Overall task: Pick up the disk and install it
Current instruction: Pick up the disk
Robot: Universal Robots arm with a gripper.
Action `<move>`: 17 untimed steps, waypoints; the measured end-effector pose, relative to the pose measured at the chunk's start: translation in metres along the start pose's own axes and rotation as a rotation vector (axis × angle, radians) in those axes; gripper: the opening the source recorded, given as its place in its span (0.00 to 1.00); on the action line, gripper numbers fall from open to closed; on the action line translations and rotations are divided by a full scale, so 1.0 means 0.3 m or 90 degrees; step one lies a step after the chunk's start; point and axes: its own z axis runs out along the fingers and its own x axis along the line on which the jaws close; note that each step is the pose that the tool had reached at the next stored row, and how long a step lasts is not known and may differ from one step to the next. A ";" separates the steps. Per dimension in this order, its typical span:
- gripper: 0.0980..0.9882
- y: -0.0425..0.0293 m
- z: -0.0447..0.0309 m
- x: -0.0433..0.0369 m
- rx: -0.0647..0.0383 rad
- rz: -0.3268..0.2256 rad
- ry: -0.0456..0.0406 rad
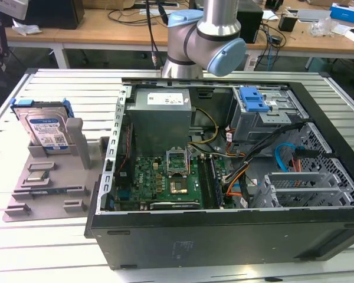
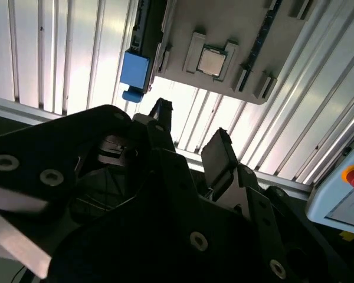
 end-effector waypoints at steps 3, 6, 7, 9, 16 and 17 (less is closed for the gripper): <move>0.43 0.000 0.000 0.000 0.000 -0.009 0.0004; 0.43 0.000 0.000 0.000 -0.001 -0.050 0.0022; 0.43 0.000 0.000 -0.001 -0.001 -0.058 0.0026; 0.43 -0.003 0.000 -0.002 -0.002 -0.064 0.0029; 0.43 0.008 0.002 -0.061 -0.002 -0.065 0.0029; 0.43 0.010 0.002 -0.071 -0.001 -0.065 0.0029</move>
